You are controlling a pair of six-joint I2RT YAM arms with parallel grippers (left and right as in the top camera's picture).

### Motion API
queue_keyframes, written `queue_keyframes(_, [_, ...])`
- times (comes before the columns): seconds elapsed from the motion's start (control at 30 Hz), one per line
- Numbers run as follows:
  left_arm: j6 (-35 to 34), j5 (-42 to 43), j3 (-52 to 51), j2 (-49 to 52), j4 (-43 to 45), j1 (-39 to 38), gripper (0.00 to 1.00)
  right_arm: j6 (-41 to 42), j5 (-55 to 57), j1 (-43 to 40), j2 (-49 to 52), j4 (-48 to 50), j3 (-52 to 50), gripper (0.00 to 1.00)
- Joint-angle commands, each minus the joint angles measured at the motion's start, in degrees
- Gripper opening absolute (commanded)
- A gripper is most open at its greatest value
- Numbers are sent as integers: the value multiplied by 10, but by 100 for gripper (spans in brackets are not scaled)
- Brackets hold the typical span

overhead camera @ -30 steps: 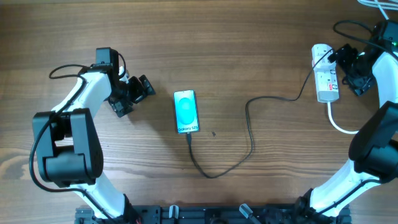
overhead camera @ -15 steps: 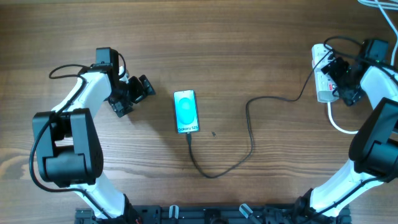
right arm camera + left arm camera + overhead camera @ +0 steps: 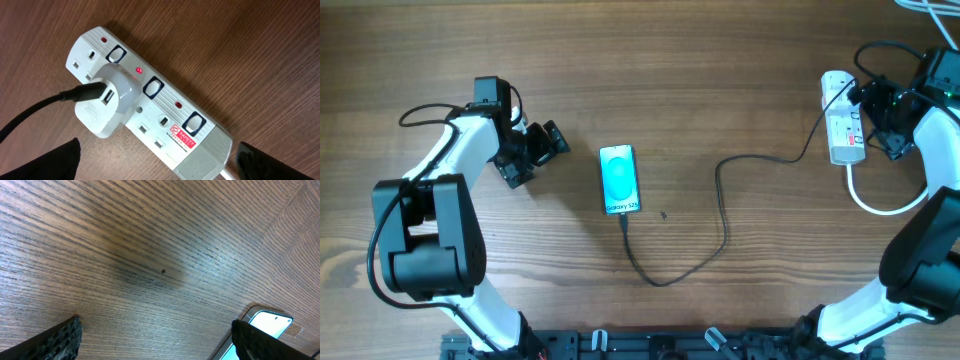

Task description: Plug charger to phone and switch on socket

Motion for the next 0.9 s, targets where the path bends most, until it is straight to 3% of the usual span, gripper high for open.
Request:
queue_keyframes(0.0, [-2,5,6,6,0,1,100,7,-2,-2,61,12,5,100])
queue_keyframes(0.17, [-2,5,6,6,0,1,100,7,1,-2,125,8,6,100])
queue_keyframes(0.37, [-2,5,6,6,0,1,100,9,-9,-8,19,-31,25,100])
queue_keyframes(0.57, [-1,5,6,6,0,1,100,9,-22,-8,14,-9,24,100])
queue_keyframes(0.87, [-1,5,6,6,0,1,100,9,-22,-7,152,18,24,100])
